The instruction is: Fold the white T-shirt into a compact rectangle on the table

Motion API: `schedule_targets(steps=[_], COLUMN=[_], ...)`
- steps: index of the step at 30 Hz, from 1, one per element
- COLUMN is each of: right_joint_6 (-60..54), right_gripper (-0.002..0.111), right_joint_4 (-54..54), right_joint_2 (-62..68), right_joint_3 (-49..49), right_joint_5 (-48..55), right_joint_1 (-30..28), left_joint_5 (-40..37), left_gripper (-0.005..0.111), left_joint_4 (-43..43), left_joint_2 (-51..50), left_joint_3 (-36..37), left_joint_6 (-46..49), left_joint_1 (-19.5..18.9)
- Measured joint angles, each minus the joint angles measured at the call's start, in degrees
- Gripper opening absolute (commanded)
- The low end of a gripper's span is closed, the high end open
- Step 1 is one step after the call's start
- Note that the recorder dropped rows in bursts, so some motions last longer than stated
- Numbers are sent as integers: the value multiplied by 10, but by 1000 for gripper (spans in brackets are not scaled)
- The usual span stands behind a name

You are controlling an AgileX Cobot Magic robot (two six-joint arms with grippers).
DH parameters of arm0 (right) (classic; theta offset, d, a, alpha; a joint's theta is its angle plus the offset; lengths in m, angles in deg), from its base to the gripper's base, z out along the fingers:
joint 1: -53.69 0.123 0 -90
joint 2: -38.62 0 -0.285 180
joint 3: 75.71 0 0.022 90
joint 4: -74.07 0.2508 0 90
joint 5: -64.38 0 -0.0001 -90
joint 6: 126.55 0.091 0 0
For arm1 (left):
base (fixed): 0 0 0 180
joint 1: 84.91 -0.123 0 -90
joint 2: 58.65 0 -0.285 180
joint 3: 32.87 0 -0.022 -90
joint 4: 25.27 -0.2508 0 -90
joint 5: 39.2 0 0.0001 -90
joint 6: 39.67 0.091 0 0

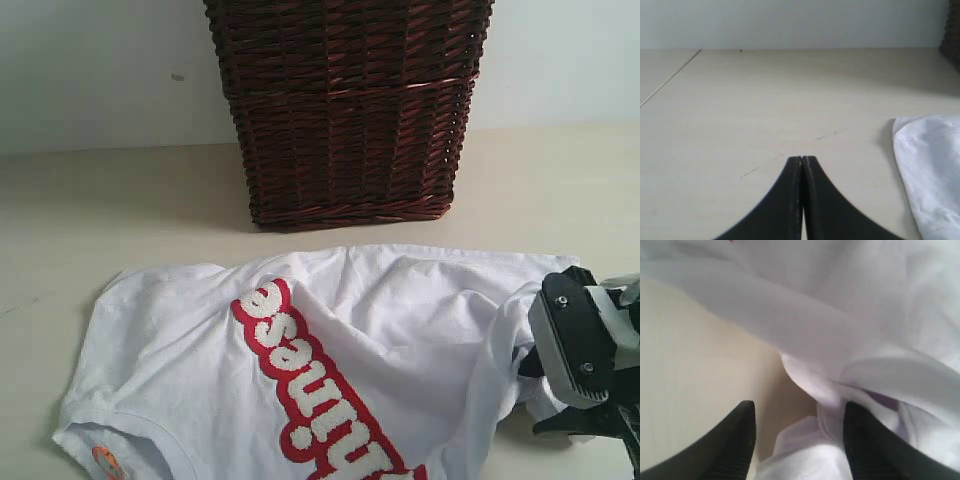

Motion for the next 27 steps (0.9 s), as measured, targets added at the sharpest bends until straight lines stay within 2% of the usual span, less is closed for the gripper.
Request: schedule_targets(steps=[5, 7, 10, 12, 13, 24, 27], right_joint_6=[0, 0, 0, 0, 0, 0, 4], right_gripper=[51, 46, 25, 5, 0, 0, 0], right_joint_4=[0, 0, 20, 46, 55, 67, 52], right_joint_2=[33, 62, 97, 104, 107, 62, -18], right_joint_3=[0, 0, 1, 3, 3, 0, 0], right_joint_5=[-76, -111, -147, -166, -172, -171, -98], right_joint_1=[40, 55, 73, 80, 83, 84, 84], left_joint_5=[0, 0, 0, 0, 0, 0, 0], left_gripper=[0, 0, 0, 0, 0, 0, 0], left_joint_4=[0, 0, 0, 0, 0, 0, 0], left_joint_2=[0, 0, 0, 0, 0, 0, 0], left_joint_3=[0, 0, 0, 0, 0, 0, 0], left_joint_6=[0, 0, 0, 0, 0, 0, 0], left_joint_1=[0, 0, 0, 0, 0, 0, 0])
